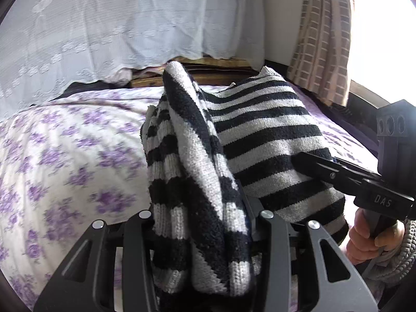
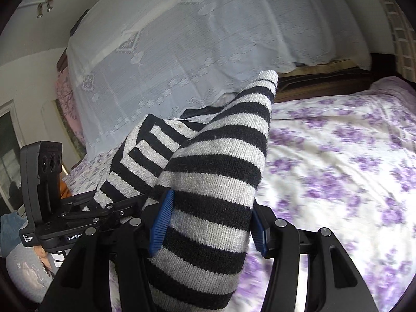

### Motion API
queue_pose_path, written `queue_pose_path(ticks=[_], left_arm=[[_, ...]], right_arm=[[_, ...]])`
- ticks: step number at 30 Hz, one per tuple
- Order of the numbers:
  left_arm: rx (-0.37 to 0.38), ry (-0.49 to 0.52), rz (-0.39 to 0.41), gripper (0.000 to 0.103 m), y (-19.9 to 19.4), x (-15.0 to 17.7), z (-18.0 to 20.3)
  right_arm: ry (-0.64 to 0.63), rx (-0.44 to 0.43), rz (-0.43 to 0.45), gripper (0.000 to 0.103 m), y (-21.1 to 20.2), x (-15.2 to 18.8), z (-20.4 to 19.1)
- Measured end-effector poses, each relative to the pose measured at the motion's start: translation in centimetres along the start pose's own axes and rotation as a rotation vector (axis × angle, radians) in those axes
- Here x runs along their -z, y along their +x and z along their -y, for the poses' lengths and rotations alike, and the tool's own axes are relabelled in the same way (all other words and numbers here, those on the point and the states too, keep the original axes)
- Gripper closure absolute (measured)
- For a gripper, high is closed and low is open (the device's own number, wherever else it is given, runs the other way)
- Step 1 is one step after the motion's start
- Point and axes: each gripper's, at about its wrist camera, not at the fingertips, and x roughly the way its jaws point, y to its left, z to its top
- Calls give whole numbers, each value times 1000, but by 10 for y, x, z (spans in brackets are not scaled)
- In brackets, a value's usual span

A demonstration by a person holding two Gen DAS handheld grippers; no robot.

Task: Fold small clothes
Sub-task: 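Carry the sweater bundle with both grippers toward the bed by the window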

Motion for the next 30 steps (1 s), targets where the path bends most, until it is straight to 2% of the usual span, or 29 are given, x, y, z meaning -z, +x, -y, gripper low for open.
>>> queue_pose_path(ticks=[7, 30], left_arm=[[73, 63, 4, 64, 20, -17, 54], [357, 231, -21, 64, 117, -75, 264]], right_arm=[[36, 71, 59, 48, -45, -1, 42], [121, 389, 211, 48, -189, -13, 195]])
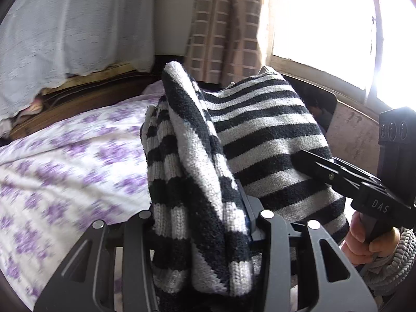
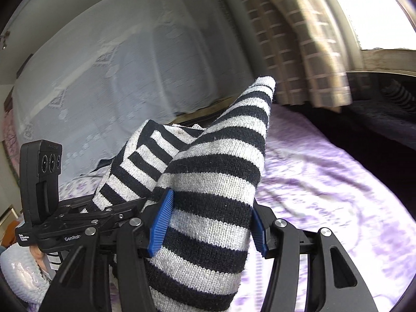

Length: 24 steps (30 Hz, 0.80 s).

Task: Fold small clothes
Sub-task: 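Carry the sweater bundle with both grippers toward the bed by the window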

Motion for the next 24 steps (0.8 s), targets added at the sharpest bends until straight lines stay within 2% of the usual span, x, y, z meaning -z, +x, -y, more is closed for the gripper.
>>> queue_pose_path(ticks=[10, 17, 20, 22, 23, 24], left_arm=[[51, 38, -3, 64, 70, -38, 46], [38, 33, -6, 64, 116, -58, 52], [30, 8, -44, 64, 145, -56, 47], [21, -3, -84, 64, 162, -49, 42], [14, -13, -128, 63, 176, -42, 39], [13, -30, -155, 60, 185, -38, 35]], right_arm=[[21, 84, 36, 48, -7, -21, 70], [60, 120, 31, 48, 20, -39, 112], [106, 128, -11, 48, 38, -35, 130], [160, 147, -94, 47, 59, -26, 147], [201, 158, -152, 47, 71, -21, 156], [249, 168, -197, 45, 80, -16, 165]])
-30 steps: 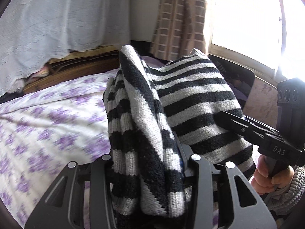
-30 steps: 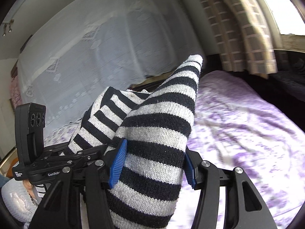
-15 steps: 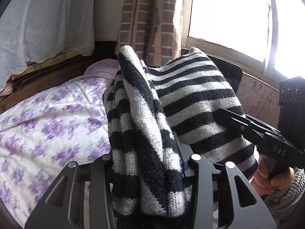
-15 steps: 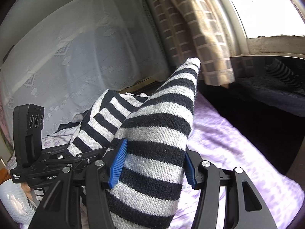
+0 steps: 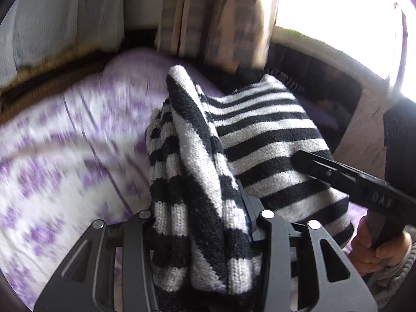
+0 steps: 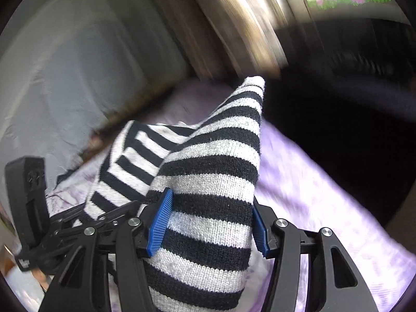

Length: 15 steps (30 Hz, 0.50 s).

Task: Fold small clothes
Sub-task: 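Carry the sweater bundle with both grippers toward the bed by the window, then lower the sweater bundle onto the bedspread and open both grippers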

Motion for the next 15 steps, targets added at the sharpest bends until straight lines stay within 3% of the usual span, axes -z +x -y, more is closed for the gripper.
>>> queue_pose_path(ticks=[2, 4, 5, 10, 15], left_arm=[[30, -47, -15, 55, 4, -1, -10], [-21, -46, -22, 36, 8, 1, -10], [-52, -43, -23, 34, 9, 2, -9], [-74, -71, -34, 19, 12, 3, -15], [-91, -77, -28, 14, 8, 6, -17]], right_arm=[[69, -43, -31, 44, 7, -3, 13], [52, -23, -28, 43, 8, -2, 10], [36, -6, -24, 42, 8, -2, 7], [48, 8, -25, 38, 8, 0, 7], [50, 8, -5, 34, 5, 1, 7]])
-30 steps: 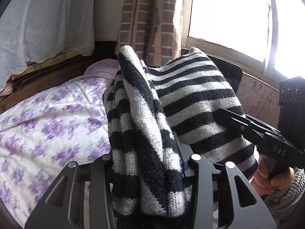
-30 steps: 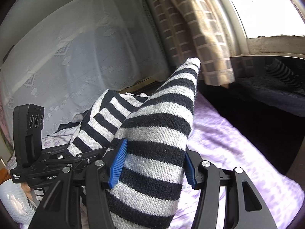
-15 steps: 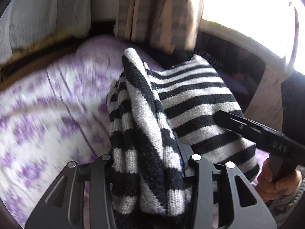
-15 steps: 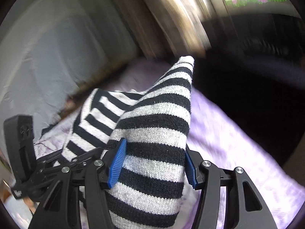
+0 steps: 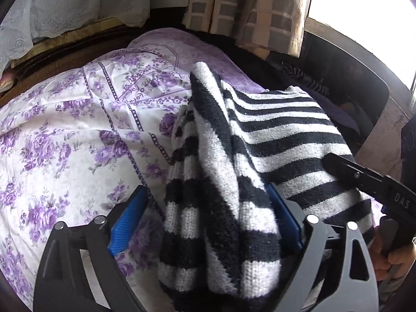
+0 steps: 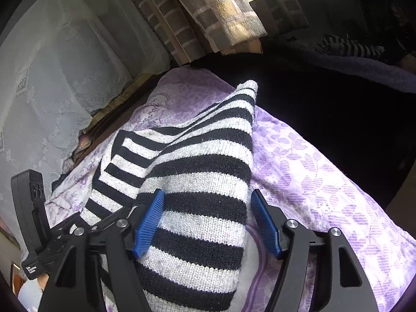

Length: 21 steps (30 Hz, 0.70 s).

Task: Fold small clothes
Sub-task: 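Lower the sweater bundle onto the bedspread and open both grippers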

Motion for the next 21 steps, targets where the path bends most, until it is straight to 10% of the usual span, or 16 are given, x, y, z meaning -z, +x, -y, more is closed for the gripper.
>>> queue_pose_path(ticks=[21], left_arm=[[-56, 58, 112, 6, -84, 57, -13]], right_arm=[[99, 133, 133, 28, -50, 34, -3]])
